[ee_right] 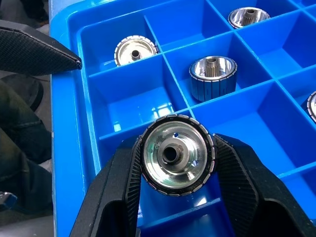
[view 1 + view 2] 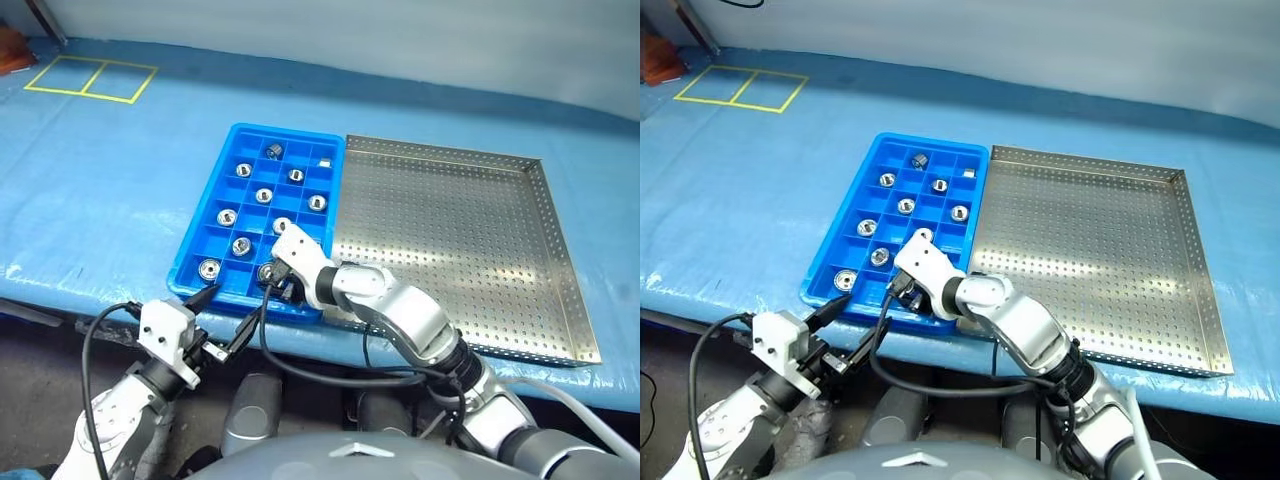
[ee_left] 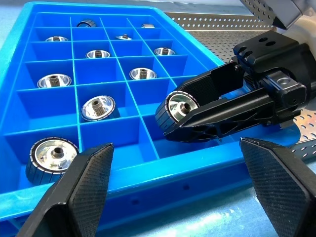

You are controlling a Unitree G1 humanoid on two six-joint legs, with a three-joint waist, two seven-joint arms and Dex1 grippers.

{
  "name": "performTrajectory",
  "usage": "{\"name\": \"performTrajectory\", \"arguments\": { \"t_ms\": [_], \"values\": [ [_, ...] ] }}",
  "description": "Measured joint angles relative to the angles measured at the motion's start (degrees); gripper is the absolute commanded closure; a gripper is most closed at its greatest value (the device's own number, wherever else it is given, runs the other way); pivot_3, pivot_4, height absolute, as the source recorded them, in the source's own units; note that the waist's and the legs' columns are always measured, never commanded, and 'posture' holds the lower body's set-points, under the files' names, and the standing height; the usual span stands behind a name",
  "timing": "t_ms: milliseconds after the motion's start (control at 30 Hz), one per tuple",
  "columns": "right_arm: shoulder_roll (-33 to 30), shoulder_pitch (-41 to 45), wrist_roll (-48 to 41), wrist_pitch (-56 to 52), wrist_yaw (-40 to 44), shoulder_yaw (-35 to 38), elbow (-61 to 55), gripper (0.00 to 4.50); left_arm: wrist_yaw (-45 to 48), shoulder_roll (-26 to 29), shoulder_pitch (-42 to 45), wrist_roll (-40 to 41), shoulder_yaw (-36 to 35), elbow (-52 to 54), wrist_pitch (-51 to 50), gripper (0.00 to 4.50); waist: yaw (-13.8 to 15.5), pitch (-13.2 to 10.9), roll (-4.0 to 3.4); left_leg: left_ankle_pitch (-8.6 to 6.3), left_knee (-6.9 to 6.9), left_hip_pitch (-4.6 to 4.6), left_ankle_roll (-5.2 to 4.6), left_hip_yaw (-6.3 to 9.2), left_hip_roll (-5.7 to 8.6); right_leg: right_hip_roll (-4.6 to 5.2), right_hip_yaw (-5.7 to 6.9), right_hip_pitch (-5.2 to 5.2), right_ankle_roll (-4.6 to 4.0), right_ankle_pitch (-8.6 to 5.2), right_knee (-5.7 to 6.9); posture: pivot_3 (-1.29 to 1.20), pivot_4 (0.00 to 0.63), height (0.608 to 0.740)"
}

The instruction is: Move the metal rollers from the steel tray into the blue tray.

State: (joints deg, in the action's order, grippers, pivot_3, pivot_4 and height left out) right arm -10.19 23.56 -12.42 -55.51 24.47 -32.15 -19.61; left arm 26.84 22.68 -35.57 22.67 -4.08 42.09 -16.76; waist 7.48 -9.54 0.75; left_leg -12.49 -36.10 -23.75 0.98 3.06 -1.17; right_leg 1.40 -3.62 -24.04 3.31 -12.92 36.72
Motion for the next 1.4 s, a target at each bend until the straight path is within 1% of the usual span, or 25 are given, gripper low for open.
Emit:
{"name": "performTrajectory", "arguments": {
  "t_ms": [133, 200, 333, 400, 467, 567, 700, 767, 833, 1067, 1233, 1400],
  "values": [
    [-0.6, -0.2, 0.0, -0.1, 0.5, 0.3, -0.4, 0.67, 1.3, 0.3, 0.8, 0.0, 0.0, -0.2, 0.6, 0.00, 0.1, 0.0, 0.01, -0.01, 0.00, 0.00, 0.02, -0.02, 0.00, 0.01, 0.00, -0.12, 0.00, 0.00, -0.01, 0.36, 0.150, 0.740],
    [-0.8, -0.4, 0.1, -0.2, 0.1, 0.9, -1.1, 0.67, 2.5, 0.6, 1.8, 0.3, 0.0, -1.0, 1.0, 0.00, 0.0, 0.0, 0.02, -0.02, 0.00, -0.05, 0.03, -0.04, 0.00, 0.01, -0.01, -0.34, 0.00, 0.00, -0.02, 0.33, 0.150, 0.740],
    [-0.9, -2.6, -0.7, -0.9, -0.1, 2.9, -4.0, 0.67, 4.8, 1.7, 4.8, 0.7, 0.0, -3.1, 1.0, 0.00, -0.2, 0.0, 0.04, -0.02, 0.00, -0.13, 0.04, -0.05, 0.01, 0.01, -0.02, -0.27, 0.01, -0.01, -0.02, 0.28, 0.150, 0.740],
    [-0.7, -4.4, -1.7, -1.3, -0.9, 5.8, -6.0, 0.67, 5.6, 1.9, 6.9, 1.3, -0.1, -4.0, 1.0, 0.00, -0.3, 0.0, 0.05, 0.00, -0.04, -0.24, 0.07, -0.06, 0.02, 0.01, -0.03, -0.26, 0.02, 0.00, 0.04, 0.25, 0.150, 0.740],
    [-0.6, -6.4, -2.6, -1.2, -2.0, 10.6, -8.9, 0.67, 5.7, 2.1, 10.5, 2.7, -0.2, -4.6, 0.5, 0.00, -0.4, 0.0, 0.05, 0.03, -0.07, -0.23, 0.11, -0.05, 0.01, -0.01, -0.03, -0.26, 0.03, 0.01, 0.10, 0.22, 0.150, 0.740],
    [-0.6, -9.1, -3.7, -0.5, -3.4, 16.7, -14.1, 0.67, 4.6, 1.9, 16.8, 4.5, -0.2, -5.2, -2.0, 0.00, -1.7, 0.1, 0.10, 0.05, -0.07, -0.14, 0.13, -0.04, -0.01, -0.03, -0.03, -0.14, 0.04, 0.01, 0.12, 0.17, 0.150, 0.740],
    [-2.1, -14.2, -3.4, 1.9, -5.3, 20.9, -17.3, 0.67, 2.6, 1.1, 22.8, 4.9, 0.5, -6.2, -4.7, 0.00, -3.2, 0.1, 0.11, 0.04, -0.06, -0.04, 0.13, -0.05, 0.01, -0.03, -0.04, -0.01, 0.06, 0.03, 0.10, 0.12, 0.150, 0.740],
    [-3.6, -18.2, -1.6, 5.4, -6.9, 22.3, -17.7, 0.67, 1.7, 1.1, 25.6, 4.4, 1.7, -7.7, -5.8, 0.00, -4.0, 0.1, 0.11, 0.04, -0.06, 0.06, 0.13, -0.04, 0.03, -0.01, -0.05, 0.12, 0.07, 0.03, 0.09, 0.09, 0.150, 0.740],
    [-3.6, -21.9, 0.1, 8.8, -8.8, 23.7, -17.6, 0.67, 0.7, 1.0, 27.5, 3.1, 2.9, -9.5, -6.6, 0.00, -5.2, 0.1, 0.10, 0.05, -0.07, 0.11, 0.13, -0.04, 0.03, -0.02, -0.07, 0.15, 0.08, 0.04, 0.11, 0.07, 0.150, 0.740],
    [-1.0, -30.4, 4.4, 22.8, -13.3, 25.2, -16.9, 0.67, -2.1, -0.1, 32.7, -2.7, 6.2, -14.6, -6.9, 0.00, -8.0, 0.1, 0.10, 0.06, -0.12, 0.26, 0.14, -0.04, -0.01, -0.09, -0.13, 0.27, 0.09, 0.05, 0.18, 0.02, 0.150, 0.740],
    [3.8, -35.6, 6.9, 35.5, -17.2, 25.8, -14.7, 0.67, -4.3, -3.3, 34.7, -5.2, 6.9, -17.4, -5.2, 0.00, -8.6, 0.1, 0.10, 0.06, -0.12, 0.25, 0.14, -0.08, 0.00, -0.07, -0.20, 0.27, 0.14, 0.08, 0.15, 0.01, 0.150, 0.740],
    [6.1, -39.2, 8.6, 43.1, -19.1, 25.7, -11.7, 0.67, -5.0, -4.9, 35.1, -7.2, 7.0, -19.2, -1.8, 0.00, -8.9, 0.1, 0.09, 0.06, -0.16, 0.27, 0.14, -0.11, 0.00, -0.07, -0.24, 0.27, 0.14, 0.09, 0.18, -0.01, 0.150, 0.740]
  ]
}}
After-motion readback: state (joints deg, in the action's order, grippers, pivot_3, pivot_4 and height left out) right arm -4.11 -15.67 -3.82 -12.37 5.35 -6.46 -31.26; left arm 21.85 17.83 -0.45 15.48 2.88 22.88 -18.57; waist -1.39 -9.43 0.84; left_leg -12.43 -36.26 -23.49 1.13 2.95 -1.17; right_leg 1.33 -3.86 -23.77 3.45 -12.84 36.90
